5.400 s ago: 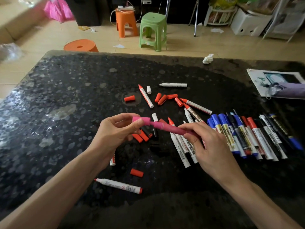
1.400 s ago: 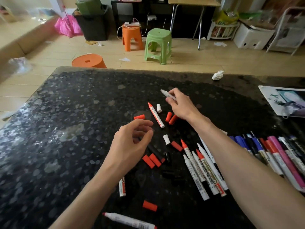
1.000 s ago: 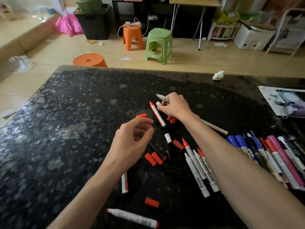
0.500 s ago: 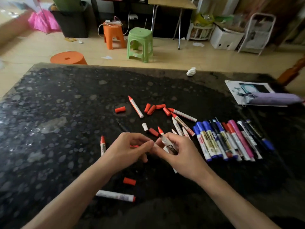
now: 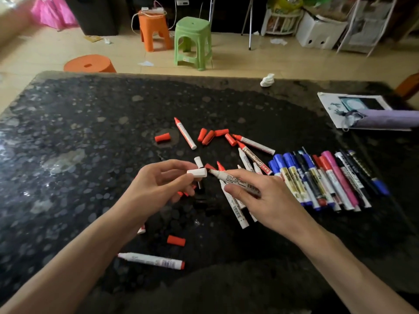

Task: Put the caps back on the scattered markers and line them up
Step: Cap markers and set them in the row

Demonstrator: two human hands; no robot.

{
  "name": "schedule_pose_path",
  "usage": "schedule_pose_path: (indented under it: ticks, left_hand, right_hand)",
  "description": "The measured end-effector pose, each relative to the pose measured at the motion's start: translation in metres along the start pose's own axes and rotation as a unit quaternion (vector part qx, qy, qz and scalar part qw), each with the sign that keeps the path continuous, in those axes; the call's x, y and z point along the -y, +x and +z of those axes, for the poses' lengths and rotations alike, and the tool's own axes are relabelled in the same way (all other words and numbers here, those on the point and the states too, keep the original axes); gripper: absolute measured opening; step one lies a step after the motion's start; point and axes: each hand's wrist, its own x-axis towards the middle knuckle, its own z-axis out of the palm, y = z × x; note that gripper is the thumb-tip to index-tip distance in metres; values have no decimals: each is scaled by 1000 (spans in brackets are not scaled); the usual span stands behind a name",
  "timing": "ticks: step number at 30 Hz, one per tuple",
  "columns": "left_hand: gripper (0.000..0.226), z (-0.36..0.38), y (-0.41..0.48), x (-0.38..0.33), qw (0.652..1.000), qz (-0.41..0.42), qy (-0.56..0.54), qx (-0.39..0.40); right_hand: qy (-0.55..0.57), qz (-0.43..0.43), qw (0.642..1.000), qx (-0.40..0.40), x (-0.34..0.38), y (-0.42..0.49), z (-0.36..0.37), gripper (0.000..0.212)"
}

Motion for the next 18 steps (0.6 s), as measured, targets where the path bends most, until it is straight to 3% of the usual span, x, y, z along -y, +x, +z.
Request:
schedule_pose_path:
  ticks: [18]
  left_hand:
    - [12, -2, 0, 0, 996, 30, 86, 10]
  right_hand:
    - [-81, 2, 996, -24, -3, -5, -1, 38]
